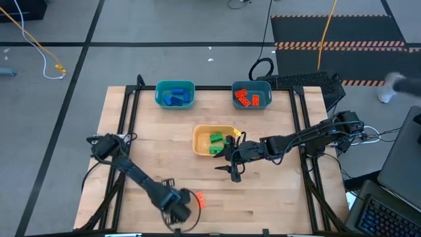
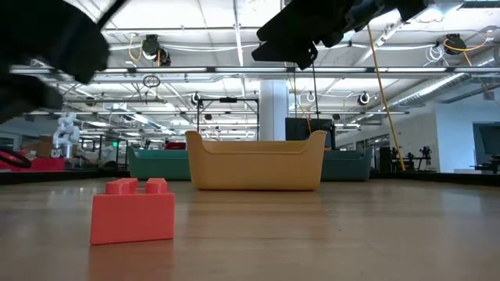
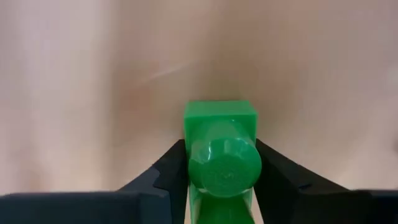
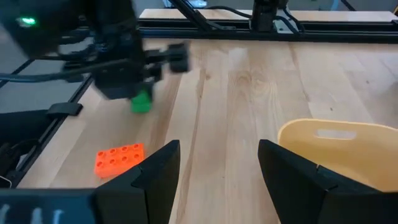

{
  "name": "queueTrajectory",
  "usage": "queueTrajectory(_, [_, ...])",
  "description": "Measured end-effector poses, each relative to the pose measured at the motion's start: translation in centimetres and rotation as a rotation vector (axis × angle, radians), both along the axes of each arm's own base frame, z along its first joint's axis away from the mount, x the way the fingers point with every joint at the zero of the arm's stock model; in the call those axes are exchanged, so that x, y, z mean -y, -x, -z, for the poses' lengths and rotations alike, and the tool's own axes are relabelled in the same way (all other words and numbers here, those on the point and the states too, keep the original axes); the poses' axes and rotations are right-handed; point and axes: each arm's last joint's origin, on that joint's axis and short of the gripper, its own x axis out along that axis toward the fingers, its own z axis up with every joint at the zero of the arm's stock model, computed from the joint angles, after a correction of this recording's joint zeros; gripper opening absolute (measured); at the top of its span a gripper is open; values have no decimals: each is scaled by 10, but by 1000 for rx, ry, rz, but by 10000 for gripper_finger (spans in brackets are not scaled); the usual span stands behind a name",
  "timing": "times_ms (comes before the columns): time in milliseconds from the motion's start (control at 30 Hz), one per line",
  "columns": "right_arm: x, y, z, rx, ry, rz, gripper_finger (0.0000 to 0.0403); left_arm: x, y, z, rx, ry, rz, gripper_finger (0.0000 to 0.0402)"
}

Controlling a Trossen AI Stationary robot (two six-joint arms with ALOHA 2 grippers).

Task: Sort & place blocks by color
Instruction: Put the green game piece into the yellow bin

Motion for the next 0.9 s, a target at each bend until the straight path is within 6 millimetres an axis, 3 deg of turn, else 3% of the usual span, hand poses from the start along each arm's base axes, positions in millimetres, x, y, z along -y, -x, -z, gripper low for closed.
queueTrajectory(167, [0,2,4,-40,18,-6,210,-45,-10,-39,79,-103,-21,134])
queueTrajectory(433, [3,8,13,-151,76,-23,210,-132,-31,-105,417,-318,-41,134])
queueTrajectory(633, [10,6,12,-139,88,-9,210,-195,-64,-106,533,-365,-79,134])
queueTrajectory(800, [11,6,14,-154,83,0,210,-235,-69,-93,447,-391,-131,137])
queueTrajectory(900, [11,7,15,-177,83,0,210,-249,-67,-92,427,-381,-180,193])
